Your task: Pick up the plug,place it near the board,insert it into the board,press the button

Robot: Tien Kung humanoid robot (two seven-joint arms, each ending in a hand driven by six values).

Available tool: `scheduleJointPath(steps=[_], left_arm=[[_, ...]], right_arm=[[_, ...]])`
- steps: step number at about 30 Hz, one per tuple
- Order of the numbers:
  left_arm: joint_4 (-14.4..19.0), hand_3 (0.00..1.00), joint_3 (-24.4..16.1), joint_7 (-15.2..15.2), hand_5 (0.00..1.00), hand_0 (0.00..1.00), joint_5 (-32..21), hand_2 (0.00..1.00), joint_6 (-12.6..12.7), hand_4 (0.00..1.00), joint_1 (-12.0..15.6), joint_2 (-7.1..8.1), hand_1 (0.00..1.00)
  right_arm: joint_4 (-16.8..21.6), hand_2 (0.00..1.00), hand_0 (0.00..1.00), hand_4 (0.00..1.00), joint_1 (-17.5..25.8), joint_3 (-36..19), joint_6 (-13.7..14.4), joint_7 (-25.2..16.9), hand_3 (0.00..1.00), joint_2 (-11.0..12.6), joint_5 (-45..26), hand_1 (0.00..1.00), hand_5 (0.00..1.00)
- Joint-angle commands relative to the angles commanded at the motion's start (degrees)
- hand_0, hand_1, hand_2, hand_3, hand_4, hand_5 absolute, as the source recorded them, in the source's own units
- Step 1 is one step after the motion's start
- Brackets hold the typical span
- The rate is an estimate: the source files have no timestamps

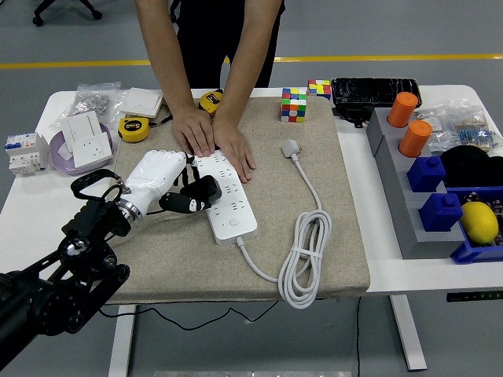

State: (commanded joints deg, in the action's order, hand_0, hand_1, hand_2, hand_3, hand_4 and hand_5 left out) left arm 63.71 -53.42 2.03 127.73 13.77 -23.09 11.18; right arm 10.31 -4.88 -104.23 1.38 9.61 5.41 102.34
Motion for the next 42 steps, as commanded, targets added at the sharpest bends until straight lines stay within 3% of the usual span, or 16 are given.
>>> scheduleJointPath(steps=[19,42], left_arm=[[-0.19,0.364,1.30,-0.37,0.148,0.454,1.11,0.293,-0.36,0.569,-0.97,2.09,0.327],[-0.86,0.369,2.52,-0.34,0.143,0.462,1.65,0.296,-0.53,0.574,-1.29,2.63,0.332]], right_arm=[[0.00,0.862,0.904,0.998,-0.08,-0.14,0.10,-0.10,0.906,0.21,-0.18,0.879,0.998],[0.00,0.859,0.901,0.998,-0.23,-0.85,0.39,-0.26,0.904,0.41,0.71,0.876,0.998]])
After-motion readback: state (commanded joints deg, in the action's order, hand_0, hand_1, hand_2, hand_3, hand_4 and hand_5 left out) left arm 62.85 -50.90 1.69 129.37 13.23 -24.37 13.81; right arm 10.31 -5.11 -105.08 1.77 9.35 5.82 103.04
